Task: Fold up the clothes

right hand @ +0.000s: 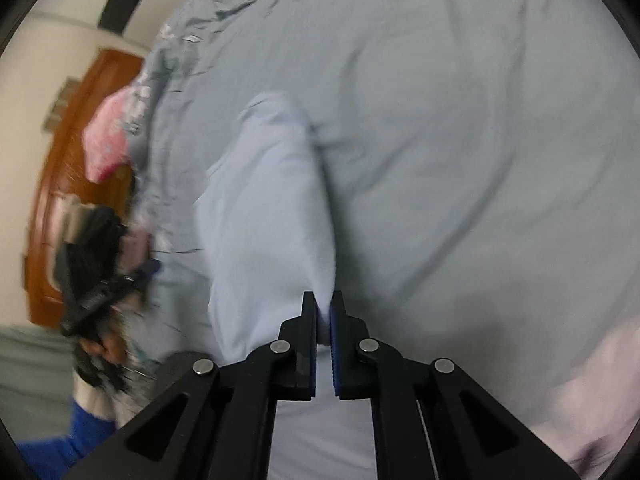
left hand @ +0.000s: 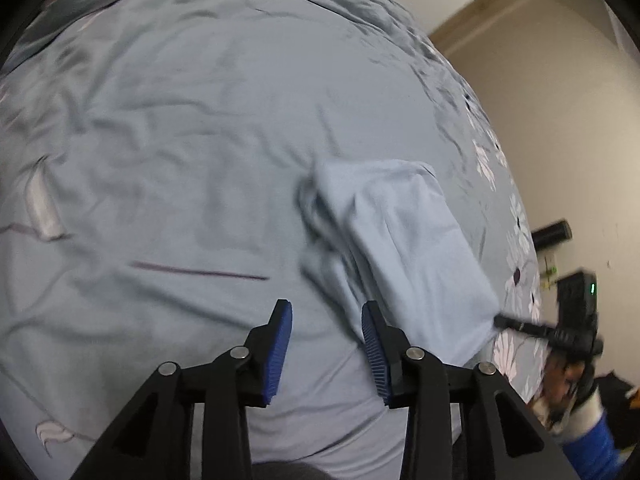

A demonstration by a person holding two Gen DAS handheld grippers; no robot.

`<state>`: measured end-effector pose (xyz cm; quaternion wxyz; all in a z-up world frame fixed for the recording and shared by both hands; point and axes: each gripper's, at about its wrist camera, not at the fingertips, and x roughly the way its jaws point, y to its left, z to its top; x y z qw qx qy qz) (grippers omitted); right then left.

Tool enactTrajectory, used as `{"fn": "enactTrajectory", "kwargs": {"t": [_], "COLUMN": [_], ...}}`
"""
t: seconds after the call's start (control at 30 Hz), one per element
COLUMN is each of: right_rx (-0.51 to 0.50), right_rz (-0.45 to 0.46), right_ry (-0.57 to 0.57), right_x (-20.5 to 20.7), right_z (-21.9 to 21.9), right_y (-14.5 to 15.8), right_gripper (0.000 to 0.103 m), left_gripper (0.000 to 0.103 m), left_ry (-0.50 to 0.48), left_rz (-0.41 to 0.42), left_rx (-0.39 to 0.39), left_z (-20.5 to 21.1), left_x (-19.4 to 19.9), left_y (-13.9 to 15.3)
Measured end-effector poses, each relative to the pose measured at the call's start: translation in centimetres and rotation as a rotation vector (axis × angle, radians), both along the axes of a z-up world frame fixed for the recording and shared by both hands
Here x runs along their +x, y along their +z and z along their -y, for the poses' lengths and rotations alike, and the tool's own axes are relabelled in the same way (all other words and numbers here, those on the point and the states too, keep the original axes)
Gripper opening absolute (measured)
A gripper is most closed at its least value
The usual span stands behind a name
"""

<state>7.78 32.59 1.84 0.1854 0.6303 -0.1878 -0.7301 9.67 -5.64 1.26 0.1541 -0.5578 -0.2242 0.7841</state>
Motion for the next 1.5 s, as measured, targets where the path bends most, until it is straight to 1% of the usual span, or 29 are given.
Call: {"fn": "enactTrajectory", "kwargs": {"t": [0.07,0.13,0.2,0.27,0.33,0.37,0.4,0.43,0.5,0.53,0.57,0.7,0.73,0.8,0.87,1.0,1.13,1.2,1.27,1.3,1.33,1.37,1.4,1.43,1.47,1.5], "right_rx": [0.029,0.024,0.013,0.002,-0.004,-0.007,-0.01,-0.018,-0.048,-0.072,-0.101,-0.231,-0.261,-0.291,-0.327,-0.394,-0.441,-0.442,-0.434,-0.429,-0.434,-0.441,-0.44,-0.438,-0.435,-0.432], "right_rz": [0.01,0.028,0.034,0.03,0.011,0.002,-0.006,-0.02,-0.05,-0.049,-0.04,0.009,0.024,0.052,0.063,0.046,0.019,-0.003,0.002,0.009,0.01,0.005,0.0,-0.003,-0.005,-0.01], "right_ry": [0.003,-0.011,-0.019,-0.03,-0.067,-0.108,-0.148,-0.201,-0.314,-0.352,-0.386,-0.517,-0.539,-0.566,-0.599,-0.621,-0.598,-0.595,-0.62,-0.636,-0.655,-0.666,-0.668,-0.658,-0.637,-0.619], "right_x": [-1.2,-2.3,-2.7,-2.6,-2.1,-1.7,-1.3,-0.5,1.5,2.4,3.3,6.7,7.2,7.5,7.6,7.6,7.3,7.1,6.9,6.8,6.8,6.8,6.7,6.6,6.4,6.2], "right_z": [-2.1,-3.6,-4.1,-4.1,-4.5,-5.1,-5.7,-6.3,-7.4,-7.5,-7.3,-5.5,-5.1,-4.1,-3.7,-2.4,-1.0,-0.8,-1.1,-1.3,-1.6,-1.7,-1.8,-1.8,-1.8,-2.0], "right_y": [-0.3,-1.0,-1.8,-2.2,-2.4,-2.4,-2.4,-2.4,-2.4,-2.7,-3.3,-6.1,-6.8,-8.1,-8.9,-9.2,-9.1,-8.9,-9.2,-9.5,-9.6,-9.6,-9.4,-9.2,-8.9,-8.6], "right_gripper": [0.005,0.005,0.006,0.007,0.01,0.015,0.027,0.035,0.039,0.044,0.046,0.046,0.046,0.047,0.047,0.047,0.048,0.047,0.046,0.043,0.037,0.033,0.017,0.01,0.009,0.008], "left_gripper": [0.042,0.042,0.044,0.052,0.058,0.061,0.063,0.066,0.068,0.068,0.068,0.069,0.069,0.07,0.071,0.071,0.07,0.068,0.06,0.057,0.052,0.043,0.039,0.032,0.027,0.026], "left_ry": [-0.044,-0.081,-0.111,-0.117,-0.101,-0.092,-0.085,-0.078,-0.069,-0.072,-0.078,-0.128,-0.142,-0.162,-0.155,-0.141,-0.175,-0.182,-0.188,-0.187,-0.183,-0.179,-0.174,-0.169,-0.166,-0.165], "left_rz": [0.004,0.01,0.015,0.013,0.016,0.017,0.022,0.032,0.053,0.065,0.073,0.108,0.115,0.112,0.113,0.123,0.133,0.131,0.142,0.144,0.144,0.143,0.143,0.143,0.139,0.133], "left_rx": [-0.011,-0.02,-0.027,-0.037,-0.032,-0.016,0.006,0.032,0.08,0.096,0.109,0.175,0.179,0.168,0.192,0.27,0.317,0.335,0.352,0.35,0.34,0.33,0.326,0.332,0.34,0.345], "left_z": [-1.8,-3.6,-5.1,-5.8,-6.0,-5.8,-5.7,-5.6,-5.5,-5.5,-5.7,-6.7,-7.0,-7.6,-7.4,-6.0,-6.6,-7.1,-7.6,-7.8,-7.9,-8.1,-8.2,-8.2,-8.3,-8.4], "left_x": [-1.3,-2.8,-4.5,-5.7,-7.1,-7.6,-8.0,-8.4,-9.2,-9.4,-9.6,-9.5,-9.5,-9.5,-9.4,-8.6,-8.0,-7.8,-7.7,-7.7,-7.7,-7.7,-7.7,-7.5,-7.3,-7.1], "left_y": [-0.3,-0.7,-1.4,-1.7,-2.3,-2.6,-2.9,-3.3,-4.2,-4.6,-5.0,-6.6,-6.8,-7.1,-7.2,-7.5,-7.8,-7.7,-7.8,-7.9,-7.9,-7.9,-7.9,-7.9,-7.7,-7.5]}}
